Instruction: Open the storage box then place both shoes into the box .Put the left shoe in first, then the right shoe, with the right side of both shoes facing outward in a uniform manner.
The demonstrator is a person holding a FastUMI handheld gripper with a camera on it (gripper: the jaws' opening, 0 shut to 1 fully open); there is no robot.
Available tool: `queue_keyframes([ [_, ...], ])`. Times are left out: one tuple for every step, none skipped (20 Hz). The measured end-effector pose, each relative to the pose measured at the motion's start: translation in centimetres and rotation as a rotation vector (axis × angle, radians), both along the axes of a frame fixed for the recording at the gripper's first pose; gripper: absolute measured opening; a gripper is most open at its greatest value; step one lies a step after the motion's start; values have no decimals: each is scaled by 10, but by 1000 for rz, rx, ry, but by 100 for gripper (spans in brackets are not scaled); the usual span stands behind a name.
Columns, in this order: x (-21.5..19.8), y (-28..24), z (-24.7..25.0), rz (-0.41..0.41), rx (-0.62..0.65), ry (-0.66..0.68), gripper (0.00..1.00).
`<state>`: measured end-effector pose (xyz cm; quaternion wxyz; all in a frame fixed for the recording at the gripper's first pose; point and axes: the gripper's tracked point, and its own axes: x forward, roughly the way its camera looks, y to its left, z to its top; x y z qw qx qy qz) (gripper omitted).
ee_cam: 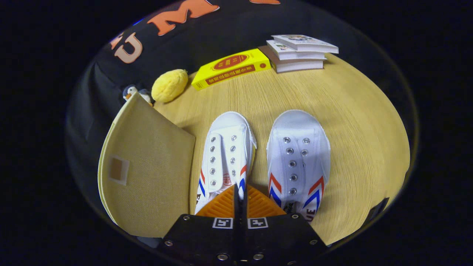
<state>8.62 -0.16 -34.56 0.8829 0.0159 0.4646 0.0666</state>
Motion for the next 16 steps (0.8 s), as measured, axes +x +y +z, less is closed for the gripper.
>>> queue_keyframes([
  [0, 6, 4, -4, 34, -5, 0],
  [-3, 12, 9, -9, 73, 6, 0],
  [-4, 17, 15, -15, 109, 8, 0],
  [-3, 21, 22, -13, 138, -4, 0],
  [-4, 23, 26, -17, 158, -6, 0],
  [-5, 25, 31, -11, 174, -11, 0],
  [-2, 25, 32, 5, 160, -33, 0],
  [-3, 14, 23, 18, 87, -20, 0],
  [-12, 6, 10, 64, 16, 22, 0],
  [-18, 9, 5, 107, -23, 36, 0],
  [-20, 3, -3, 122, -67, 61, 0],
  [-23, 2, -6, 132, -94, 77, 0],
  [-25, 1, -6, 128, -101, 85, 1],
  [-21, 4, -9, 116, -82, 100, 3],
  [-17, 8, -8, 110, -62, 109, 5],
  [-7, 7, -15, 108, -64, 115, 10],
])
